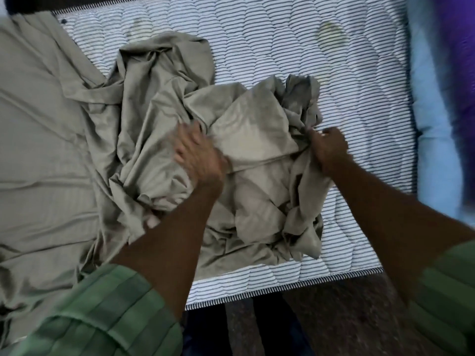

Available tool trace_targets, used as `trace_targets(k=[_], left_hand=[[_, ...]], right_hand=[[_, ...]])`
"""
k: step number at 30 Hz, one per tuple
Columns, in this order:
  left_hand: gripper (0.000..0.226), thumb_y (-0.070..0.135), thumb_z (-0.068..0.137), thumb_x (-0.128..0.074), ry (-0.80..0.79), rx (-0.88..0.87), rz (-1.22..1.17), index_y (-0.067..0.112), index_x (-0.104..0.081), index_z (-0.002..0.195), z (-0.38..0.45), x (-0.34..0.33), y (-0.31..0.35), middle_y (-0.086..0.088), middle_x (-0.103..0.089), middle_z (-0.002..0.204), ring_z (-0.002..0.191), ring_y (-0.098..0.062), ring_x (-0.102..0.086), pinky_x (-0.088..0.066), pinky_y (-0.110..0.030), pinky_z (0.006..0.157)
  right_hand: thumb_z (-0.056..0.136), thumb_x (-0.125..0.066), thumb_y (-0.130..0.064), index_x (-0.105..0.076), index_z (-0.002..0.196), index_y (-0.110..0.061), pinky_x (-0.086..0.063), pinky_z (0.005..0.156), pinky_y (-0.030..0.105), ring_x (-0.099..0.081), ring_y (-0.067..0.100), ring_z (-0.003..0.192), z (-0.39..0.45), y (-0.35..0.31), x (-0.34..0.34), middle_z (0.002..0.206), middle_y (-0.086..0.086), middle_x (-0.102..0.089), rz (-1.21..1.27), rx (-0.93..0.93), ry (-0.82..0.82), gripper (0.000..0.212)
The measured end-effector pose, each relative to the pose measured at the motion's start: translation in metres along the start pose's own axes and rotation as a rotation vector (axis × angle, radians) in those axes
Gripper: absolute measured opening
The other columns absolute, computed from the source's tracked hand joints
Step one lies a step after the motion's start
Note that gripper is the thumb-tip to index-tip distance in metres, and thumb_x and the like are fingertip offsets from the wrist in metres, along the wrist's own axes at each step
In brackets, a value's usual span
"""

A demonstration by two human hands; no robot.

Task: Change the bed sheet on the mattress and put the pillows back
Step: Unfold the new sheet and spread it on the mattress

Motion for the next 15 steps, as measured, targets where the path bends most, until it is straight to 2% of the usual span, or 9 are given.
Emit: trace_targets(k=[1,2,4,5,7,9,11,13,15], left_hand=[[0.058,0.028,0.087,-0.044,-0.094,-0.195,0.008,0.017,-0.042,0.144,-0.018,-0.003,0.014,-0.014,-0.043,0.151,0.136,-0.037,-0.042,-0.033,-0.051,0.107],[0.053,0.028,0.087,-0.050,-0.173,-0.389,-0.032,0.021,-0.046,0.139,-0.036,-0.006,0.028,-0.010,-0.046,0.145,0.132,-0.034,-0.043,-0.033,-0.048,0.106],[0.040,0.036,0.091,-0.055,-0.387,-0.584,-0.176,0.024,-0.053,0.129,-0.070,-0.027,0.043,-0.005,-0.054,0.131,0.122,-0.031,-0.050,-0.040,-0.044,0.102],[0.042,0.039,0.092,-0.054,-0.523,-0.567,-0.217,0.022,-0.053,0.131,-0.083,-0.043,0.045,-0.007,-0.055,0.132,0.122,-0.032,-0.051,-0.043,-0.045,0.102],[0.046,0.035,0.094,-0.056,-0.724,-0.403,-0.243,0.016,-0.050,0.136,-0.109,-0.065,0.041,-0.010,-0.050,0.141,0.129,-0.035,-0.047,-0.044,-0.048,0.104],[0.028,0.027,0.093,-0.059,-0.663,-0.307,-0.306,0.013,-0.060,0.118,-0.124,-0.072,0.034,-0.012,-0.053,0.132,0.123,-0.036,-0.050,-0.046,-0.048,0.100],[0.012,0.019,0.091,-0.060,-0.559,-0.301,-0.330,0.012,-0.065,0.099,-0.130,-0.073,0.028,-0.014,-0.059,0.120,0.113,-0.039,-0.055,-0.047,-0.045,0.094],[0.010,0.015,0.091,-0.059,-0.546,-0.263,-0.359,0.011,-0.065,0.097,-0.129,-0.071,0.026,-0.016,-0.061,0.117,0.110,-0.038,-0.057,-0.046,-0.043,0.092],[0.023,0.026,0.098,-0.054,-0.598,-0.259,-0.329,0.011,-0.063,0.113,-0.130,-0.072,0.027,-0.016,-0.059,0.126,0.118,-0.037,-0.055,-0.045,-0.043,0.097]], right_hand=[[0.059,-0.064,-0.086,-0.069,0.114,-0.018,-0.052,0.098,0.050,-0.065,0.033,0.112,-0.004,0.023,-0.001,0.113,0.008,-0.071,-0.001,-0.065,0.029,0.088],[0.056,-0.070,-0.084,-0.064,0.122,-0.014,-0.053,0.096,0.050,-0.064,0.032,0.110,-0.008,0.042,-0.007,0.116,0.009,-0.069,0.114,-0.122,-0.010,0.095],[0.057,-0.090,-0.062,-0.058,0.135,-0.009,-0.058,0.092,0.047,-0.068,0.031,0.106,-0.038,0.067,-0.026,0.119,0.011,-0.068,0.347,-0.239,-0.304,0.099],[0.056,-0.095,-0.053,-0.061,0.134,-0.006,-0.058,0.093,0.046,-0.070,0.031,0.105,-0.057,0.075,-0.035,0.118,0.013,-0.071,0.414,-0.294,-0.469,0.097],[0.069,-0.090,-0.039,-0.070,0.125,-0.004,-0.056,0.096,0.041,-0.073,0.028,0.101,-0.091,0.082,-0.037,0.114,0.014,-0.074,0.501,-0.327,-0.696,0.069],[0.082,-0.079,-0.027,-0.071,0.123,-0.005,-0.053,0.101,0.041,-0.072,0.028,0.105,-0.105,0.087,-0.029,0.116,0.014,-0.074,0.642,-0.331,-0.757,0.048],[0.087,-0.073,-0.034,-0.068,0.131,-0.007,-0.047,0.109,0.047,-0.066,0.032,0.120,-0.110,0.089,-0.015,0.130,0.016,-0.069,0.848,-0.355,-0.776,0.052],[0.093,-0.064,-0.051,-0.064,0.138,-0.010,-0.043,0.113,0.050,-0.060,0.034,0.130,-0.111,0.091,0.000,0.138,0.016,-0.064,0.934,-0.391,-0.754,0.061],[0.096,-0.056,-0.056,-0.065,0.137,-0.011,-0.045,0.110,0.049,-0.059,0.034,0.130,-0.112,0.091,0.011,0.138,0.016,-0.065,0.934,-0.377,-0.768,0.062]])
Point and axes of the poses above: each hand's wrist, its own z-axis towards the middle knuckle, its own x-axis out of the back of the hand, y = z × x, the point moved 5 cm from there along z, towards the middle knuckle
